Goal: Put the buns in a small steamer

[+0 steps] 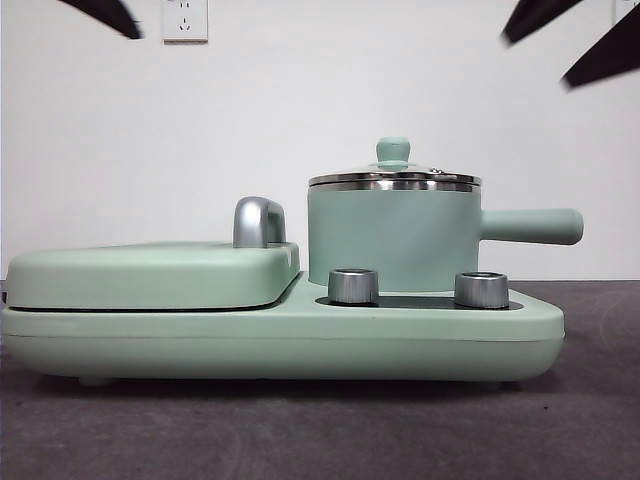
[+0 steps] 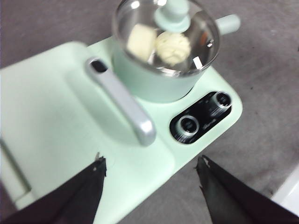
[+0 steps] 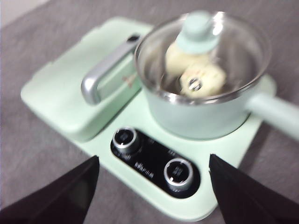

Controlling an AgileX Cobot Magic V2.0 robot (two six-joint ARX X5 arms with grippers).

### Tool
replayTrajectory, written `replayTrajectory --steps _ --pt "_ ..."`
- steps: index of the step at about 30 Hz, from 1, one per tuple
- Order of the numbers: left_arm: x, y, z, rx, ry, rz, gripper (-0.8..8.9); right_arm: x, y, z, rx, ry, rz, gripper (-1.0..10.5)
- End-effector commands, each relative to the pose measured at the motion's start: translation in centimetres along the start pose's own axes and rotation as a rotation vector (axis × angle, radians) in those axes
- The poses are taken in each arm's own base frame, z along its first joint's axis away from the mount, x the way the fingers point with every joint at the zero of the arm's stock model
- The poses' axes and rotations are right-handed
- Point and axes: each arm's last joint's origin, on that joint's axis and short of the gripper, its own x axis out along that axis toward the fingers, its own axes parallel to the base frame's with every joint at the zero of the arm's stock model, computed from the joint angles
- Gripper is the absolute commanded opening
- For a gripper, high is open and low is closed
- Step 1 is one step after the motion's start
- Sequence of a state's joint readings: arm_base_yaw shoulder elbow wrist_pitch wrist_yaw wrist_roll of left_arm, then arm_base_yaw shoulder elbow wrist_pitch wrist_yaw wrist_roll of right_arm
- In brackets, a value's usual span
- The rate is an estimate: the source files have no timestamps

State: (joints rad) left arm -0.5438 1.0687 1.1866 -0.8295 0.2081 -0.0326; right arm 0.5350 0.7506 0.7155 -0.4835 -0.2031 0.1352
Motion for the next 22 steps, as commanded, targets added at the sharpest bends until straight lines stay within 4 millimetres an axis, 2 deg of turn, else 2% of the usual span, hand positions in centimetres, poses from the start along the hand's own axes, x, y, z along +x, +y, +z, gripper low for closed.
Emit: replayTrajectory --steps 1,10,18,19,20,21,22 --pt "-0.3 0.3 -1.0 -0.037 -0.001 0.016 3.10 1.3 0.1 1.3 -0.002 0.035 0.038 3.7" --pt "-0.4 1.2 -5.7 -0.123 0.030 0.054 3.10 4.6 0.6 3.6 0.009 0.158 0.097 3.7" --pt "-0.3 1.2 -6.2 -0.133 0.061 0.055 3.06 4.9 1.1 3.7 -0.002 0.172 0.115 3.6" --pt "-0.3 1.2 -6.2 -0.133 0.059 0.055 2.60 4.9 1.1 3.6 -0.001 0.177 0.114 3.0" --pt "-0.3 1.2 -6.2 -0.133 0.057 0.054 1.60 4.9 1.1 3.6 -0.001 0.176 0.114 1.9" --pt "-0.3 1.2 -6.2 -0.133 0.059 0.055 -0.10 4.9 1.1 3.6 -0.001 0.178 0.113 0.1" --pt "-0.3 1.2 -6.2 -0.133 0.057 0.054 0.23 4.9 1.1 3.6 -0.004 0.177 0.111 0.2"
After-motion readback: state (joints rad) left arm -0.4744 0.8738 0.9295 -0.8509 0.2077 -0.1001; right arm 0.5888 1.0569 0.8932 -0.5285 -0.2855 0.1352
